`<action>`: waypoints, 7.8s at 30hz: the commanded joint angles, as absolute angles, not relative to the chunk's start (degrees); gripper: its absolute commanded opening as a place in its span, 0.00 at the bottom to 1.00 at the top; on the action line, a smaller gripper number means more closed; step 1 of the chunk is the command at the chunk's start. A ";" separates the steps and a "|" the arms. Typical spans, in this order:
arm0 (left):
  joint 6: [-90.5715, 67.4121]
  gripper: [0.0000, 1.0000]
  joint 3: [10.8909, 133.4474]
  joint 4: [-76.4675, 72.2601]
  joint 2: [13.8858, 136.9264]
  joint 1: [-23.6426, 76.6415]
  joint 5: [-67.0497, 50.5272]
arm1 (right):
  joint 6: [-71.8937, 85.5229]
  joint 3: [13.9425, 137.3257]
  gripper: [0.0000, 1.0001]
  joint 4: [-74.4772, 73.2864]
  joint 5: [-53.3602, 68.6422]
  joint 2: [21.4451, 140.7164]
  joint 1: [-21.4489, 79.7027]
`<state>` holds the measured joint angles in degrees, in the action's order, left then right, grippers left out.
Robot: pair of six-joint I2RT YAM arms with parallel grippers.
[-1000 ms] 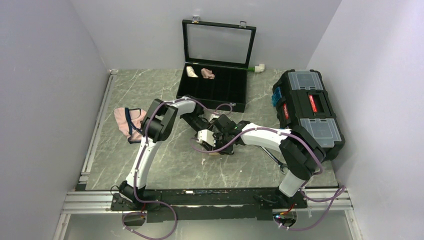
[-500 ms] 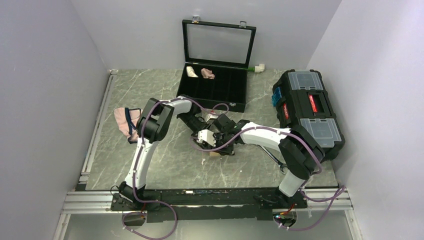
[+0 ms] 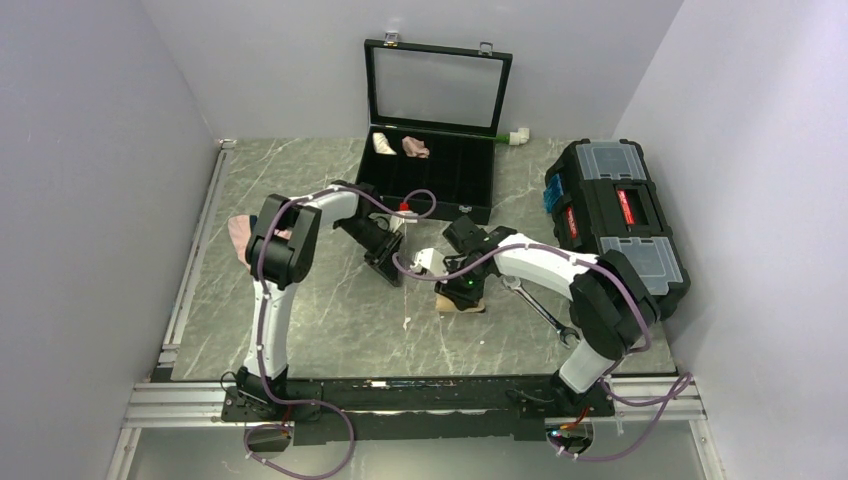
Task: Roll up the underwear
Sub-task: Pick up the underwear from the center of the board, then move the storage box to the center of the board, then place the underwear in the storage box.
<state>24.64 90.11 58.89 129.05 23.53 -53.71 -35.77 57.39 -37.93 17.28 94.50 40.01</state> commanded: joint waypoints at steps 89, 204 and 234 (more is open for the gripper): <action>-1.30 0.00 81.40 26.80 115.07 11.32 -19.81 | -29.79 58.42 0.00 -33.16 20.15 80.40 23.33; -1.72 0.67 56.62 26.88 82.79 0.54 -38.63 | -21.38 125.17 0.00 -45.81 -13.48 136.32 33.33; -2.06 0.65 56.41 26.63 82.79 0.18 -41.33 | -17.38 125.36 0.00 -52.34 -14.88 139.69 32.26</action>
<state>-2.37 54.46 27.29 84.14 0.45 -39.48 -20.43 125.86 -50.63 -14.81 139.59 33.54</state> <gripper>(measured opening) 0.651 0.294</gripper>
